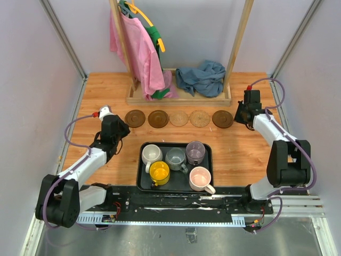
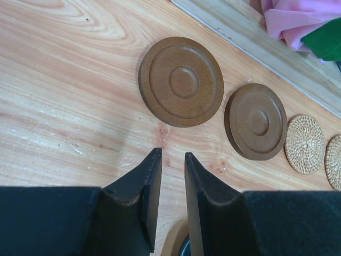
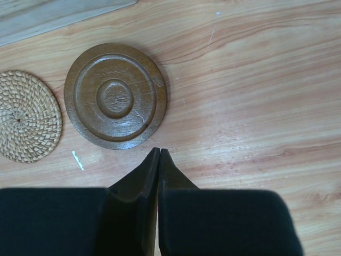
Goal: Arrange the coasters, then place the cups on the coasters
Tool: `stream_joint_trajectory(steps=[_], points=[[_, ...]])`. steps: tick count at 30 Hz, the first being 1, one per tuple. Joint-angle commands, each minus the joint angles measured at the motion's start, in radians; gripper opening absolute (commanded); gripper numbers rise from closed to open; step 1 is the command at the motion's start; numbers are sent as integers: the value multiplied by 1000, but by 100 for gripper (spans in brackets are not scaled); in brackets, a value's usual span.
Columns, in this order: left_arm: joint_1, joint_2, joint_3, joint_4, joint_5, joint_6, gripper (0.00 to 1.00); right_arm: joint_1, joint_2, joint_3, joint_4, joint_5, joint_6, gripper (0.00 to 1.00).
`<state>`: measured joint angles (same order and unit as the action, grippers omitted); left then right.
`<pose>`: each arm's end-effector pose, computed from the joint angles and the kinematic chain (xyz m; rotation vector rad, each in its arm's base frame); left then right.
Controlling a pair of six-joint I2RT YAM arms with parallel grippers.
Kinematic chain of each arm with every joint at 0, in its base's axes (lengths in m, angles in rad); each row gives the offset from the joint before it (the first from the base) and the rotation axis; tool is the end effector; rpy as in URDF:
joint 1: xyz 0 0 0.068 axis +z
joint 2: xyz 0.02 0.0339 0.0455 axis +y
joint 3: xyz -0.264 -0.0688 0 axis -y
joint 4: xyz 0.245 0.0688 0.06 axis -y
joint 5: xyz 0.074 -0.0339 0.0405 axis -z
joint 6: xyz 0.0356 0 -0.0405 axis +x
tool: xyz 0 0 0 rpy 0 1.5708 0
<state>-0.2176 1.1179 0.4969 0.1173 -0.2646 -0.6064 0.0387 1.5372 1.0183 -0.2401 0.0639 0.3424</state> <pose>0.2301 -0.0413 0.2048 -0.5561 1.9874 -0.2358 0.3329 0.0106 0.2326 0.3842 2.2989 0.1166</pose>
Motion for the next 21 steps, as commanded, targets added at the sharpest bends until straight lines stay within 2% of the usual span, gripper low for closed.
stream_joint_trajectory(steps=[1, 10, 21], points=[[10, 5, -10, 24, -10, -2, 28, -11, -37, 5, 18, -31, 0, 1], [10, -30, -46, 16, 16, 13, 28, 20, -145, -97, 8, -23, 14, 1], [9, -83, -95, -29, 61, -3, 27, 102, -308, -182, -110, 35, 16, 6]])
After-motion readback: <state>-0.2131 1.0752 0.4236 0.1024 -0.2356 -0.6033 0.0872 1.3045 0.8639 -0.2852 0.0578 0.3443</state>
